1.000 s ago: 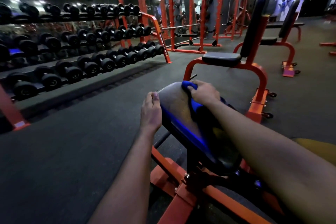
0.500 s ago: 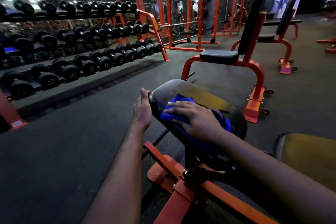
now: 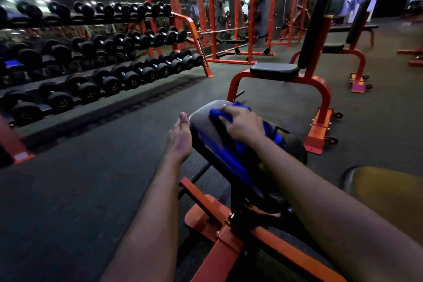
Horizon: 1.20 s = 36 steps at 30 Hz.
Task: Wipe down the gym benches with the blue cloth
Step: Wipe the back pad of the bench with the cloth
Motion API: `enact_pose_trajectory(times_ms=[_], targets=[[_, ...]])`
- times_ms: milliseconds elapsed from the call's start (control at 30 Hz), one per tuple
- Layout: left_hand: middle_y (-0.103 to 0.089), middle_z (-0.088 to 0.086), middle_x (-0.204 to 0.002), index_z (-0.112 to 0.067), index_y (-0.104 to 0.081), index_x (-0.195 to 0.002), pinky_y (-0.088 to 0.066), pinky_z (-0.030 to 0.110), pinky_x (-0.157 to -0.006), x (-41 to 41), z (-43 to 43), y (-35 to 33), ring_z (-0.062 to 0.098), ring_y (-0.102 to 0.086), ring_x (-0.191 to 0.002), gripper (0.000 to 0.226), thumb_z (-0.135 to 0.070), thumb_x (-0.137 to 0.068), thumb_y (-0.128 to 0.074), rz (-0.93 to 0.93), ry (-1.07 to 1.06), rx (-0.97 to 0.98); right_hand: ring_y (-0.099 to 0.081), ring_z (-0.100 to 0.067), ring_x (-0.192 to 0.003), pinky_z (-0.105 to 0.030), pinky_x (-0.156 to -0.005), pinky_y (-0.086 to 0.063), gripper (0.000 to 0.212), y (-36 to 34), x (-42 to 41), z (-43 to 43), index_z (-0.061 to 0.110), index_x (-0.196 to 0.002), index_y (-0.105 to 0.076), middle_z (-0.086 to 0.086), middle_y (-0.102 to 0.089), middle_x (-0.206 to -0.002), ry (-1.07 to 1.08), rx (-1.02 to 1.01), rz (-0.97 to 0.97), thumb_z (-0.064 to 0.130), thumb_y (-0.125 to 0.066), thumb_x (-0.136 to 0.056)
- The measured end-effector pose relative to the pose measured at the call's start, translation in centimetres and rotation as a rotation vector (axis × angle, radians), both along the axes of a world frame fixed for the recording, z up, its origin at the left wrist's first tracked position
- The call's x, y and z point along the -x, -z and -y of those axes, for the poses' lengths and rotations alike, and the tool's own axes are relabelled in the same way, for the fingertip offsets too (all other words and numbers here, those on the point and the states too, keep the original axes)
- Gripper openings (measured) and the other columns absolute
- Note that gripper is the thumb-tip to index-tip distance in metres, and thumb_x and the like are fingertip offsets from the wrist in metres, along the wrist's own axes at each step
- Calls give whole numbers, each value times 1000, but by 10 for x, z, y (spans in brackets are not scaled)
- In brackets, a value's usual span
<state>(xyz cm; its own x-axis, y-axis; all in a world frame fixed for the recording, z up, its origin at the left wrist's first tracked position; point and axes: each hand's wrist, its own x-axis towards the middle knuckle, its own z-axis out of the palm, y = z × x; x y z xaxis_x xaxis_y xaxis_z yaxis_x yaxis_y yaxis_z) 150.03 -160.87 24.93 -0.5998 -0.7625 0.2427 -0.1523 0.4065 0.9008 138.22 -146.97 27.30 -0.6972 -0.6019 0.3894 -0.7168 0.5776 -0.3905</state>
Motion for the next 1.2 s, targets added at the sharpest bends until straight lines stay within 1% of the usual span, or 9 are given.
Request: enact_pose_trajectory(times_ms=[100, 233, 400, 500, 567, 700, 900, 1067, 1200], targets=[[-43, 12, -151, -14, -46, -145, -22, 32, -115, 0, -2, -1, 27, -35, -141, 59, -48, -105, -20, 18, -4, 10, -42, -6, -134, -28, -103, -39, 38, 9, -34, -29, 47, -134, -52, 22, -48, -145, -241, 8, -105, 46, -53, -96], [-43, 14, -148, -11, -44, -141, -25, 33, -112, 4, -16, 1, 29, -38, -138, 51, -42, -106, -23, 9, -20, 113, -44, -2, -133, -25, -102, -41, 39, 45, -67, -77, 45, -131, -57, 23, -50, -142, -346, 106, -210, 46, -54, -92], [-43, 15, -143, -12, -42, -138, -30, 42, -108, 8, -17, 7, 33, -42, -131, 51, -44, -105, -20, 69, -52, 166, -47, -8, -131, -27, -107, -35, 37, 54, -28, -85, 35, -131, -60, 12, -59, -136, -15, 236, -51, 42, -56, -94], [-42, 17, -144, -12, -38, -140, -29, 46, -110, 7, -15, 7, 35, -42, -132, 49, -43, -105, -21, 100, -51, 200, -51, -24, -127, -41, -107, -40, 38, 45, 19, -80, 33, -129, -60, 1, -62, -132, 284, 230, 131, 46, -51, -94], [-41, 16, -146, -12, -36, -140, -26, 51, -112, 8, -15, 6, 36, -41, -132, 50, -44, -105, -20, 136, -56, 210, -47, -27, -131, -51, -108, -37, 38, 38, 31, -77, 34, -131, -56, -3, -58, -136, 439, 230, 281, 47, -47, -96], [-39, 14, -148, -14, -35, -141, -26, 53, -112, 10, -16, 8, 37, -40, -133, 52, -47, -104, -19, 152, -88, 195, -30, -22, -143, -59, -111, -26, 41, 36, -12, -72, 35, -139, -48, 3, -41, -152, 443, 199, 304, 42, -41, -99], [-36, 16, -151, -15, -33, -145, -27, 49, -113, 12, -27, 2, 36, -40, -134, 52, -44, -105, -18, 96, -151, 97, -24, -13, -146, -55, -112, -25, 45, 61, -101, -81, 41, -143, -43, 11, -36, -155, 453, 232, 177, 46, -43, -98], [-40, 18, -148, -16, -35, -147, -32, 43, -106, 23, -52, -1, 36, -44, -130, 52, -42, -105, -19, 12, -347, 22, -26, -20, -146, -52, -115, -26, 44, 59, -40, -92, 33, -142, -46, 4, -34, -157, 534, 305, 346, 43, -41, -100], [-45, 15, -144, -13, -44, -140, -38, 48, -103, 29, -47, 13, 36, -48, -125, 51, -41, -105, -20, -82, -385, 116, -43, -30, -134, -45, -107, -36, 39, 56, 25, -103, 31, -136, -50, -6, -50, -144, 679, 351, 508, 41, -39, -100]])
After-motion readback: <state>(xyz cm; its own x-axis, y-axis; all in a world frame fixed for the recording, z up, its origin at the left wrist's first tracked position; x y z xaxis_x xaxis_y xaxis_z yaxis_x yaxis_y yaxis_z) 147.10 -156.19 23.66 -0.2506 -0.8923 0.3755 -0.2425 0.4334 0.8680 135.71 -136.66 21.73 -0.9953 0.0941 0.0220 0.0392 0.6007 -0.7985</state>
